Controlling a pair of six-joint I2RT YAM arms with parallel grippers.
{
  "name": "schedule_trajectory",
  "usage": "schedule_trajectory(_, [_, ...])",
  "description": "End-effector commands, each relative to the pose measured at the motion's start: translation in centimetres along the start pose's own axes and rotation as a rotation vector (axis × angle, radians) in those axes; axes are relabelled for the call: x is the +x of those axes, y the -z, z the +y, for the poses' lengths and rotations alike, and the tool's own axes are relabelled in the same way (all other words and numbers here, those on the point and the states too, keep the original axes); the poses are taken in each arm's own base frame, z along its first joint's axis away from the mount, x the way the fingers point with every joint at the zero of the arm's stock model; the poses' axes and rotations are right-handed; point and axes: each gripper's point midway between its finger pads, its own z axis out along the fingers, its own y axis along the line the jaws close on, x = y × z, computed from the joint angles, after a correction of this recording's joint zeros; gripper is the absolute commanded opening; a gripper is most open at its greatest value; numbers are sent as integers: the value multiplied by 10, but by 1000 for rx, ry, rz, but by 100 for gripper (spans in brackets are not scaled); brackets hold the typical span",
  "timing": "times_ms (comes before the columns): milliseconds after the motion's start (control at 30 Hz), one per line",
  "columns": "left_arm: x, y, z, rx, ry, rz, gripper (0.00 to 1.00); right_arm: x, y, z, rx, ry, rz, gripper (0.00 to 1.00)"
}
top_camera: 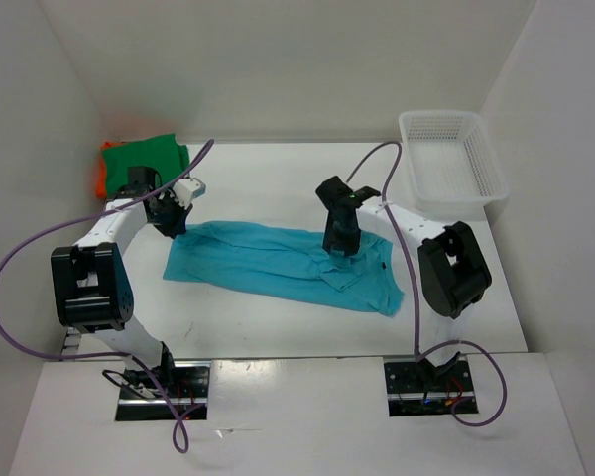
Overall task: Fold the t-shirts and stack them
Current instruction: Fold the other side of the tshirt into a rectangle
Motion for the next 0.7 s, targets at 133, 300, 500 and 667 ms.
schedule_trajectory(133, [-10, 8, 1, -7, -22, -36, 0, -2, -7, -2, -41, -35, 16, 43])
schedule_trajectory(300, [-10, 8, 2, -7, -33, -36, 0, -9, -4, 9, -79, -39, 12, 48])
schedule_trajectory(500, [-7, 6, 0, -2, -30, -30, 0, -1, 1, 20, -52, -6, -3, 57])
schedule_trajectory(667, [-8, 6, -1, 5, -30, -36, 0, -3, -5, 13, 37, -4, -31, 57])
